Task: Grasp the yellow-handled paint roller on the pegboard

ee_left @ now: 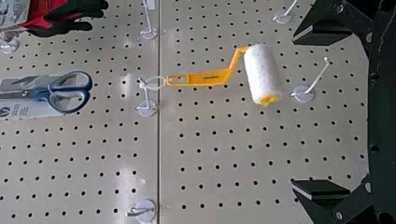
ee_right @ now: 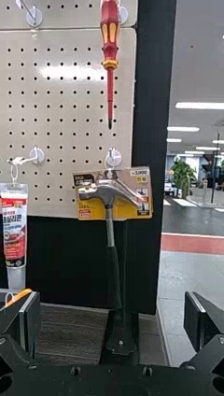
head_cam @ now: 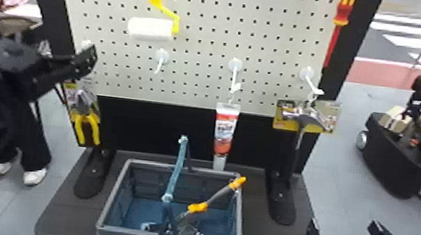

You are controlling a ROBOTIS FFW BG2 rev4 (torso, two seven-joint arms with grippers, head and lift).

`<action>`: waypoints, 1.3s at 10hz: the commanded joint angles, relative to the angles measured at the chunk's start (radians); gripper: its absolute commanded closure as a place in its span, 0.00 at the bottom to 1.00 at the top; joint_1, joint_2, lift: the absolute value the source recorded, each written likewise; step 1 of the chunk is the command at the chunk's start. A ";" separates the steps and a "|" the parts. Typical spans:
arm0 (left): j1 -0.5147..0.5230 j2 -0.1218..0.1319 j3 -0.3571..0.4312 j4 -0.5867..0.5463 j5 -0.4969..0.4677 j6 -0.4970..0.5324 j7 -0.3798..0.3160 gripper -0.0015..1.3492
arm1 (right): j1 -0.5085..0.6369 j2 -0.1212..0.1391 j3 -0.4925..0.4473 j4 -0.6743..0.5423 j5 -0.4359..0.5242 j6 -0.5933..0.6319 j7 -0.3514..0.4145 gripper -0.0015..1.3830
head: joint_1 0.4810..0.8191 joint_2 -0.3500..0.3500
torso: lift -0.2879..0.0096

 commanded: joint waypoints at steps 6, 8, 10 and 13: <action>-0.384 0.108 -0.042 0.586 0.042 -0.141 -0.389 0.15 | -0.036 0.000 0.022 -0.015 -0.002 -0.003 0.022 0.10 | 0.20 0.50 | 0.63; -0.506 0.110 -0.098 0.768 0.060 -0.160 -0.482 0.15 | -0.051 -0.005 0.037 -0.007 -0.002 -0.003 0.024 0.10 | 0.20 0.50 | 0.63; -0.646 0.121 -0.193 0.925 0.056 -0.163 -0.545 0.15 | -0.061 -0.008 0.042 -0.002 -0.003 -0.003 0.024 0.10 | 0.20 0.50 | 0.63; -0.814 0.133 -0.332 1.080 0.088 -0.164 -0.597 0.15 | -0.092 -0.023 0.057 0.005 -0.006 -0.003 0.024 0.10 | 0.20 0.50 | 0.63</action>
